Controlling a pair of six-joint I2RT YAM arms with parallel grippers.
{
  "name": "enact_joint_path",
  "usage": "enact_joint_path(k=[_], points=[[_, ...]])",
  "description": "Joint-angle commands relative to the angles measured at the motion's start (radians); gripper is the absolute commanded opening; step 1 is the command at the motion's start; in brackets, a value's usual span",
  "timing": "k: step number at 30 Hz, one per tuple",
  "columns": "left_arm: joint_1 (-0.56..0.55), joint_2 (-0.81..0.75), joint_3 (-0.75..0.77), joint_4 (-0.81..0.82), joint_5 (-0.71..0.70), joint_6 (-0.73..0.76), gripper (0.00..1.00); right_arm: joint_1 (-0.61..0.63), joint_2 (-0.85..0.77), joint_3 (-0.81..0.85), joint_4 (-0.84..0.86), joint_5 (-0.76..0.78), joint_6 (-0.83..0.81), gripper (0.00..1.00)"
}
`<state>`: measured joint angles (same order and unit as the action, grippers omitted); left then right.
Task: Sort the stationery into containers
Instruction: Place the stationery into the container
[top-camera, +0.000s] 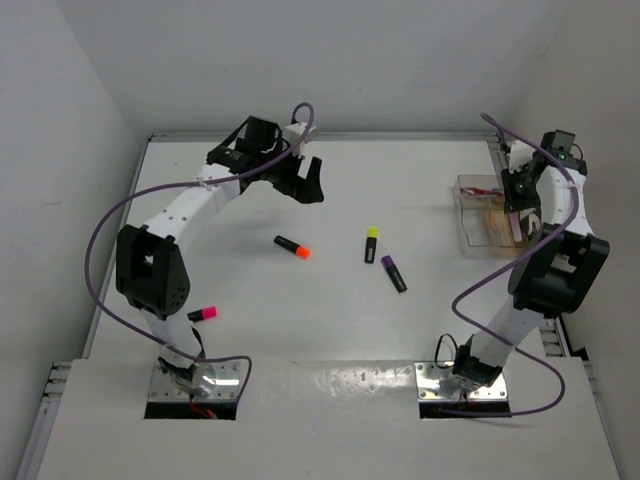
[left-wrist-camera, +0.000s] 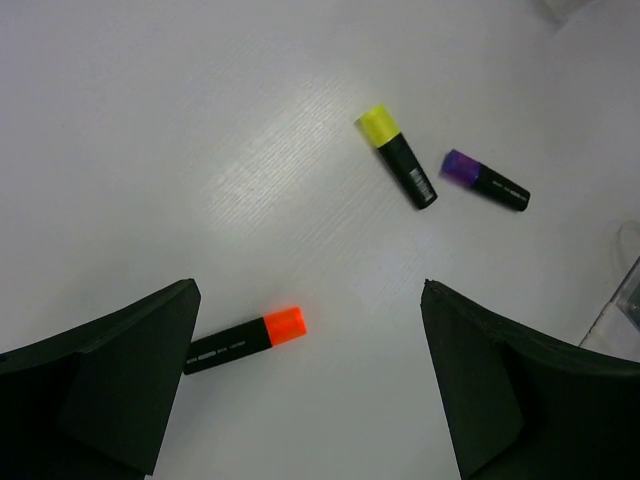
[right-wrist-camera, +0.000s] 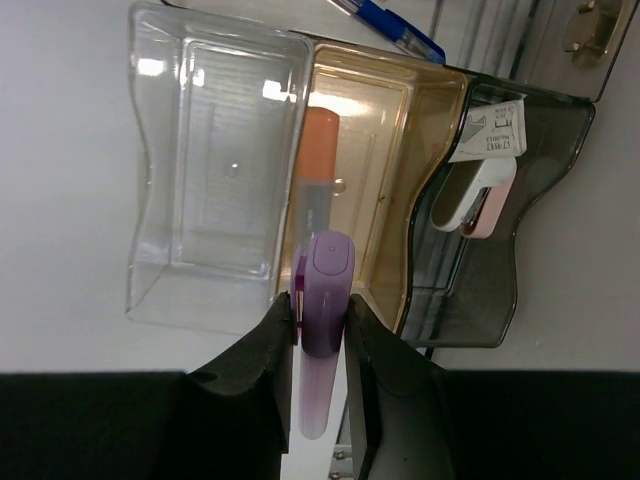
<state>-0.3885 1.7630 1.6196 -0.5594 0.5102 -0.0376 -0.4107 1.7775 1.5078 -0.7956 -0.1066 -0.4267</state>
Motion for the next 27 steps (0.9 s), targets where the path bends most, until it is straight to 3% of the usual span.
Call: enact_joint_path(k=[1,9,11,13,14,17,23,25,27], points=[[0.011,-0.024,0.005,0.010,-0.068,0.011,1.00,-0.016,0.034,-0.006,0.088,0.008,-0.040,0.00],[0.011,0.004,0.034,-0.053,-0.136,0.076,1.00,-0.028,0.109,0.000,0.177,0.002,-0.009,0.00],[0.022,-0.011,0.019,-0.053,-0.139,0.091,1.00,-0.027,0.129,0.009,0.182,0.008,0.002,0.05],[0.043,-0.023,0.000,-0.062,-0.119,0.128,1.00,-0.020,0.144,0.026,0.171,0.019,0.005,0.16],[0.059,-0.037,-0.019,-0.068,-0.074,0.142,1.00,-0.019,0.146,0.034,0.165,0.022,0.003,0.38],[0.120,-0.056,-0.035,-0.125,0.002,0.209,1.00,-0.017,0.125,0.034,0.144,0.019,0.003,0.63],[0.287,-0.065,-0.003,-0.313,-0.137,0.318,1.00,-0.017,0.007,0.032,0.052,-0.056,0.038,0.66],[0.330,-0.083,-0.013,-0.394,-0.171,0.437,1.00,-0.007,-0.029,0.037,0.021,-0.105,0.063,0.66],[0.370,-0.103,-0.033,-0.544,-0.144,0.670,0.97,0.015,-0.084,0.031,-0.010,-0.125,0.080,0.66]])
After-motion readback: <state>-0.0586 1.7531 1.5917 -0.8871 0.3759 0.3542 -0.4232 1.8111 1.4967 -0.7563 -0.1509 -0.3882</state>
